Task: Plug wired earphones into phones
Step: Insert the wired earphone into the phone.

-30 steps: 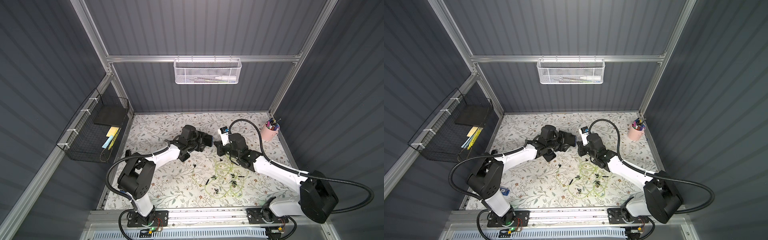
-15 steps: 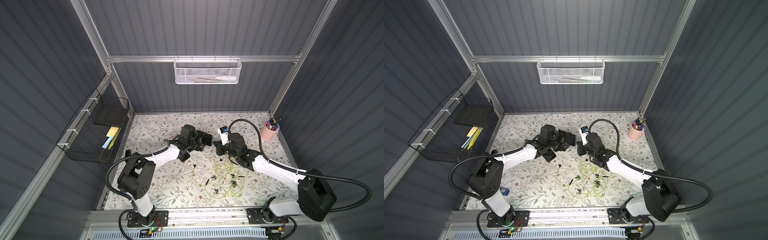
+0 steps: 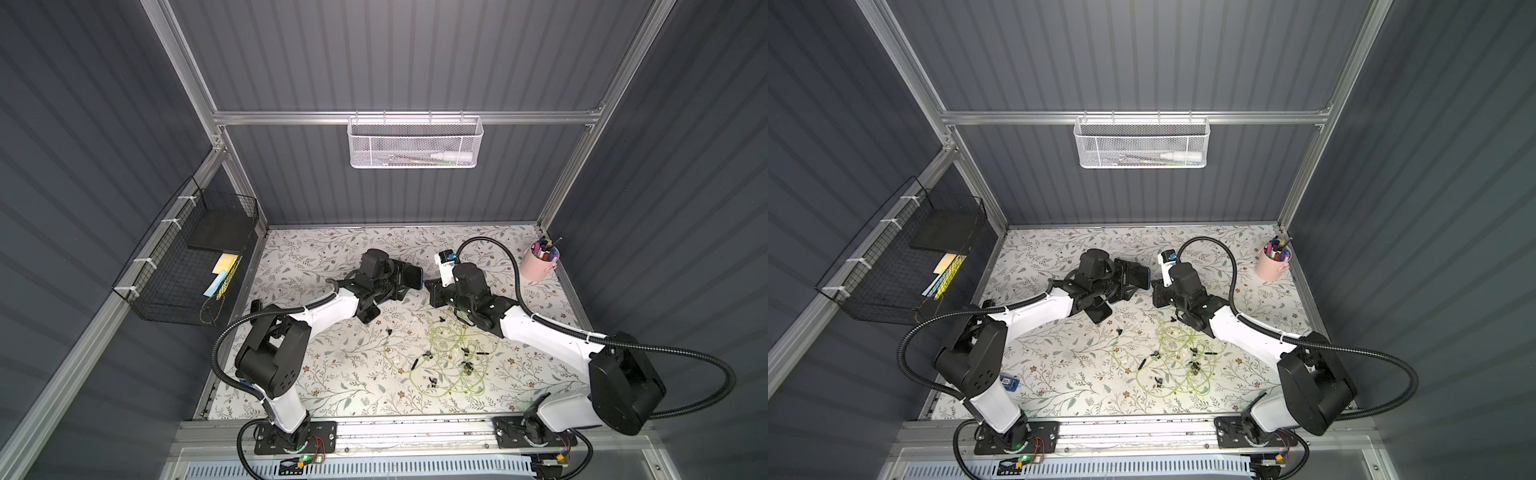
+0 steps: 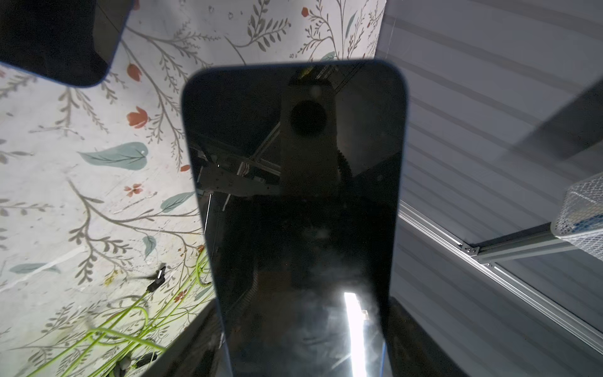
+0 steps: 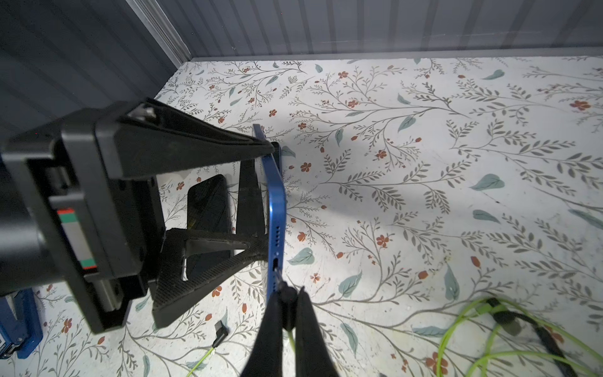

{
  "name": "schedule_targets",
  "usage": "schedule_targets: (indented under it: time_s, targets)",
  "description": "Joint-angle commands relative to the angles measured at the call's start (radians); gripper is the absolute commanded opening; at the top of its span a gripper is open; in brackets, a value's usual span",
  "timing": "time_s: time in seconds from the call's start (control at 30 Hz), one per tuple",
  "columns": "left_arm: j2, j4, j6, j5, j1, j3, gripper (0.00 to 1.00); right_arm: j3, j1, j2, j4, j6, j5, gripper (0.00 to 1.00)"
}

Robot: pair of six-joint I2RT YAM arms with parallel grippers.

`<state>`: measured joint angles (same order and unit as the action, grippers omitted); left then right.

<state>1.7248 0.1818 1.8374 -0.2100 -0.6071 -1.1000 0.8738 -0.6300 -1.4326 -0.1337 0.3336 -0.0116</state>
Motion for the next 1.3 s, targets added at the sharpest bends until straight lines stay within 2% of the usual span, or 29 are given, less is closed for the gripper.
schedule_targets:
  time_s: [0.0,0.83,1.03,1.27]
  targets:
    - [-0.005,0.074,0.003,-0.049,-0.016,0.004,0.00,0.030,-0.002,-0.016,-0.012,0.025,0.014,0.00]
    - [0.008,0.096,-0.009,-0.055,-0.017,0.012,0.00,0.080,-0.001,-0.040,0.011,0.033,0.032,0.00]
    - [0.009,0.058,-0.042,-0.061,-0.020,-0.023,0.00,0.111,-0.001,-0.074,0.051,0.022,0.015,0.00]
    - [0.052,0.131,-0.015,-0.106,-0.037,-0.034,0.00,0.113,-0.001,-0.095,0.004,0.014,-0.019,0.00]
